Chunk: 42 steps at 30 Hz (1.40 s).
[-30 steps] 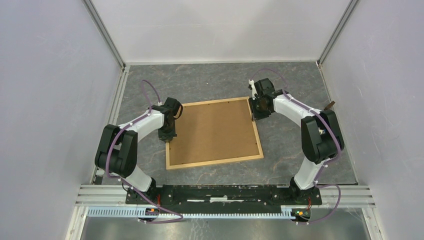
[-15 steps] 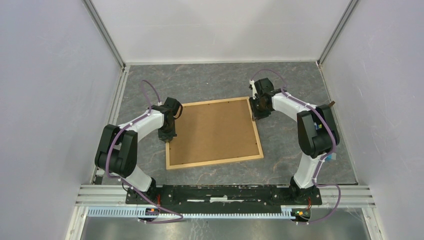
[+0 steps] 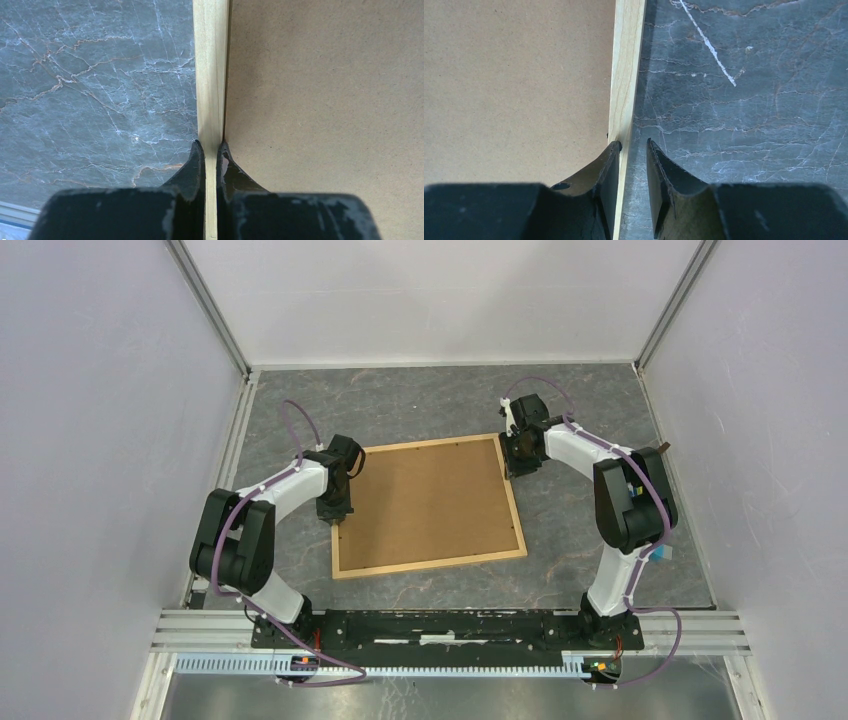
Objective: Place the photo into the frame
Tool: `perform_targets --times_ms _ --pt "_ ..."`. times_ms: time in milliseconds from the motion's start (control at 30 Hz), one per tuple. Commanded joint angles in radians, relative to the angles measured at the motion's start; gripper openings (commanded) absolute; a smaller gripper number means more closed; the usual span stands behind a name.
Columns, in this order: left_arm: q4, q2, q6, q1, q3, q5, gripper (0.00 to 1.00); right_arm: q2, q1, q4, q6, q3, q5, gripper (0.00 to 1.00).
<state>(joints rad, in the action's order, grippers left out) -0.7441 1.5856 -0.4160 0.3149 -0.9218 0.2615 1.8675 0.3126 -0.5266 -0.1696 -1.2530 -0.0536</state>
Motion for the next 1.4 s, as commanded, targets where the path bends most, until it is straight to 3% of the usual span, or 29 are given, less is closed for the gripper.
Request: perform_targets --times_ms 0,633,967,1367 --pt "0.038 -0.021 0.031 -0.003 0.002 -0.017 0.02 0.022 -0.002 0.028 -0.005 -0.031 -0.02 0.32" --pt "0.037 -0.022 0.033 -0.003 0.003 -0.015 0.02 0.045 -0.001 0.026 -0.012 -0.005 0.006 0.31" --pt "0.037 -0.019 0.033 -0.002 0.001 -0.013 0.02 -0.029 -0.004 -0.014 -0.006 -0.082 0.0 0.32" --pt "0.037 -0.022 0.034 -0.002 0.003 -0.009 0.02 0.019 -0.005 -0.002 -0.003 -0.05 0.004 0.31"
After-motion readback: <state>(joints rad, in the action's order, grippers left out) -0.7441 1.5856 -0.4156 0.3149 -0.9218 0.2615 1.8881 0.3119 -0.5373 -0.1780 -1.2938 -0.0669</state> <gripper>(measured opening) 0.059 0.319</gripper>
